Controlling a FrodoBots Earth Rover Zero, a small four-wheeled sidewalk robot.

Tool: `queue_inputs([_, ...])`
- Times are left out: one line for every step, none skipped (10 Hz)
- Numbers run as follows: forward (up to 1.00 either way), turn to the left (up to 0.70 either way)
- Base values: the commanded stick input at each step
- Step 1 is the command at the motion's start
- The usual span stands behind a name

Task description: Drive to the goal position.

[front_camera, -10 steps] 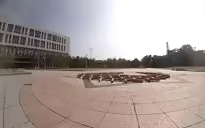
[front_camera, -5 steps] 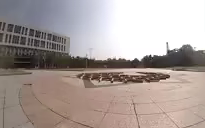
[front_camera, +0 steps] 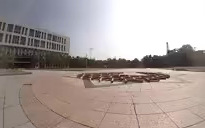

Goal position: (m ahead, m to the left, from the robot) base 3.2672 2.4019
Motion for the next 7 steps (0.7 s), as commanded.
queue_inputs([0.05, 0.0])
queue_inputs([0.05, 0.0])
queue_inputs([0.05, 0.0])
queue_inputs([0.05, 0.0])
queue_inputs([0.04, 0.0])
queue_inputs([0.05, 0.0])
queue_inputs([0.05, 0.0])
